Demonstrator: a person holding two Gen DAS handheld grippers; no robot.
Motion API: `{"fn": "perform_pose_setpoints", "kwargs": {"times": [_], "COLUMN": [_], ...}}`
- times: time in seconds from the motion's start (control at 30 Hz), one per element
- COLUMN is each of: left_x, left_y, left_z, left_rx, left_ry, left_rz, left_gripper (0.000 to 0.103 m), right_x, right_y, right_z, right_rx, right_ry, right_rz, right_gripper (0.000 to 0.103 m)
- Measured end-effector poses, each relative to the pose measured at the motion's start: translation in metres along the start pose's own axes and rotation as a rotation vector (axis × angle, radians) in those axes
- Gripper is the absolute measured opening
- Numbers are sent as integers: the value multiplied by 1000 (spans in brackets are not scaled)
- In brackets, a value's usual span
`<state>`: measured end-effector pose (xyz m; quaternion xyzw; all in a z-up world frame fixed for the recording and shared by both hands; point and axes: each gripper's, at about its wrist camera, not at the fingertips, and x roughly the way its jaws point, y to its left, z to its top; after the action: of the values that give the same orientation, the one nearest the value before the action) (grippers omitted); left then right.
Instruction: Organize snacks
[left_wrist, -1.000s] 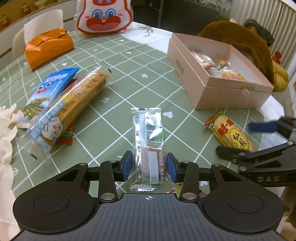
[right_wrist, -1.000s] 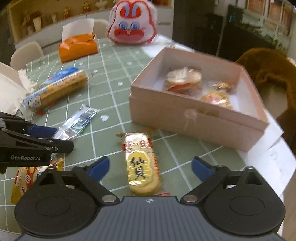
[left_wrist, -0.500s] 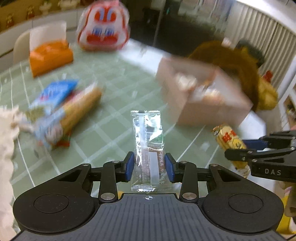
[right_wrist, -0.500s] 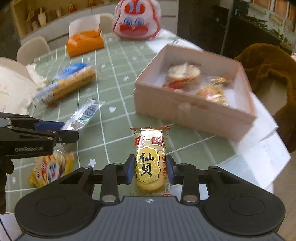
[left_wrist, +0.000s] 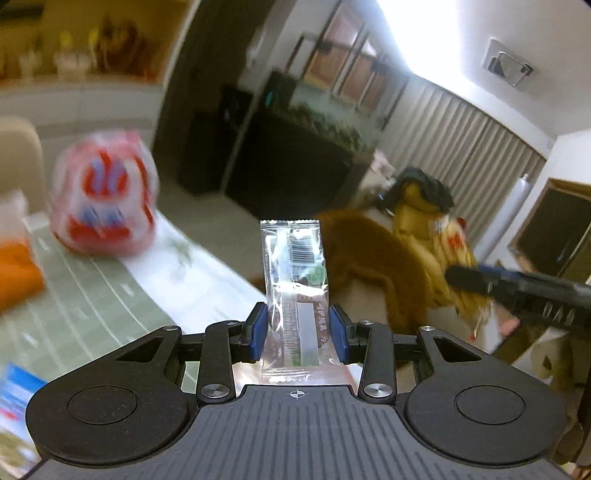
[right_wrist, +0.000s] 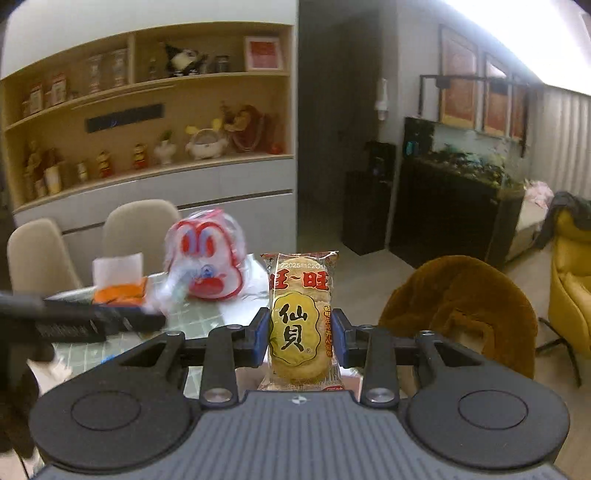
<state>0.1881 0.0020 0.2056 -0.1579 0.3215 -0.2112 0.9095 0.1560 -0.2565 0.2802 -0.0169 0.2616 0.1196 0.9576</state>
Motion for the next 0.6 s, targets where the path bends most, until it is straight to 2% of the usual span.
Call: {"fn": "perform_pose_setpoints", "kwargs": {"times": [0.1, 0.2, 0.3, 0.33, 0.4, 0.47, 0.6], "left_x": [48, 92, 122, 127, 126, 114, 65], "left_y": [12, 22, 17, 15, 22, 34, 58], "left_z": [-27, -52, -59, -59, -57, -53, -50], "left_rx": [-67, -117, -50, -25, -48, -96, -71], "left_ry": [101, 170, 204, 227, 268, 253, 118], "left_rz": [-24, -9, 54, 34, -61, -103, -25], "left_gripper": [41, 41, 42, 42, 42, 42, 42], "right_x": [36, 85, 130, 143, 161, 163, 151], "right_y": [-13, -19, -22, -19, -20, -22, -15], "right_z": [-5, -24, -47, -57, -69, -78, -89], "right_rx": [74, 139, 181, 180, 213, 261, 228], "right_ry": [76, 188, 267, 304, 370, 378, 360], "right_rz": [0, -15, -20, -41, -79, -45, -35], "right_gripper": [34, 34, 35, 38, 48, 54, 58]}}
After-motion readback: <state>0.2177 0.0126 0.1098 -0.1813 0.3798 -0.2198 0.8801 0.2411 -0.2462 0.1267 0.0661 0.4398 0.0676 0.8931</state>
